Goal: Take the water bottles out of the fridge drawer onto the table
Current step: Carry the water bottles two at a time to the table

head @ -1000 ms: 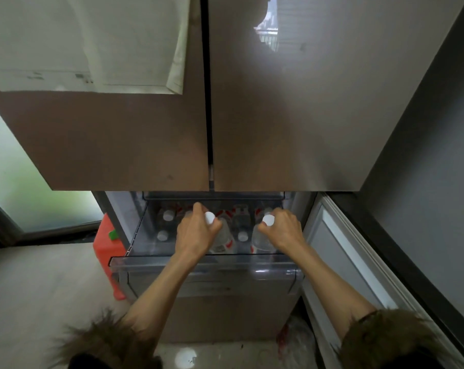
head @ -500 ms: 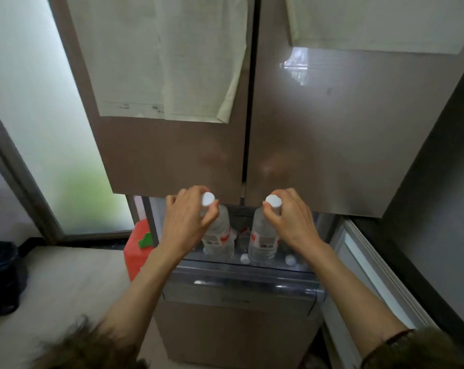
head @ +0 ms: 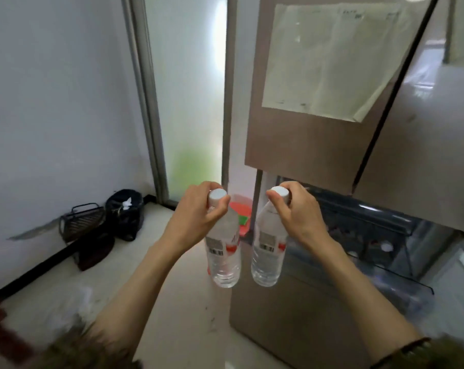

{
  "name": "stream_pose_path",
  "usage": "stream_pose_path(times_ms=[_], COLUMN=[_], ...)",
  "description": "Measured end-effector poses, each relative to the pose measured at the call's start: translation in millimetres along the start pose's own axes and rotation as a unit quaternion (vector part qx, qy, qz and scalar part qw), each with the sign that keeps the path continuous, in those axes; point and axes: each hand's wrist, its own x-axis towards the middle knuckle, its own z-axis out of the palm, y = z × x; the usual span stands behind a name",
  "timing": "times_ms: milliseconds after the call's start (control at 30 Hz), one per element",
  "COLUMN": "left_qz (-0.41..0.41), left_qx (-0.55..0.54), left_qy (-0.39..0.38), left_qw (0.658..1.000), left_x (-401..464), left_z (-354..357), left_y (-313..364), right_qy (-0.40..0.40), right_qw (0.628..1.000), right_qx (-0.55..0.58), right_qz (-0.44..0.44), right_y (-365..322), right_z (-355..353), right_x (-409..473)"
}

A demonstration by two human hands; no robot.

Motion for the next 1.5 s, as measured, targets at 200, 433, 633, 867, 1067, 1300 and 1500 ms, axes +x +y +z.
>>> stream_pose_path(times_ms=[200,433,633,867,1067,1300,1500], left_qz=[-0.092,-0.199,-0.282,-0.356,-0.406,-0.432,-0.444], left_qx=[0.093,0.165,0.218,0.250,0.264,0.222,0.186], left_qy=[0.017,0.092,0.144,0.174,0.216,0.198,0.125], left_qw=[0.991,0.962,0.923,0.883,0.848,0.851,0.868], left_x=[-89.2,-165.9,-207.6,-231.5,-244.7,-259.5,-255.6], left_z=[-113.8,-246.1,-355.5,-477.2,-560.3,-639.2,-697.1], left_y=[-68.8,-153.8,-239.9,-328.6,-406.3,-537.1,-645.2], right_qy=[-0.094,-0.189,-0.257,-0.312,-0.340,-0.341,-0.343], right_qw=[0.990,0.951,0.911,0.868,0.853,0.875,0.890], right_qx=[0.067,0.159,0.215,0.253,0.250,0.194,0.146], right_qz=[-0.077,-0.188,-0.242,-0.292,-0.308,-0.283,-0.262], right_y=[-104.8,-243.1,-357.0,-492.7,-586.5,-669.0,-727.3], right_z=[100.1,223.6,346.2,464.1,551.7,678.5,768.9], right_x=[-33.0,-44.7,-45.3,-31.7,-20.3,-15.8,0.0])
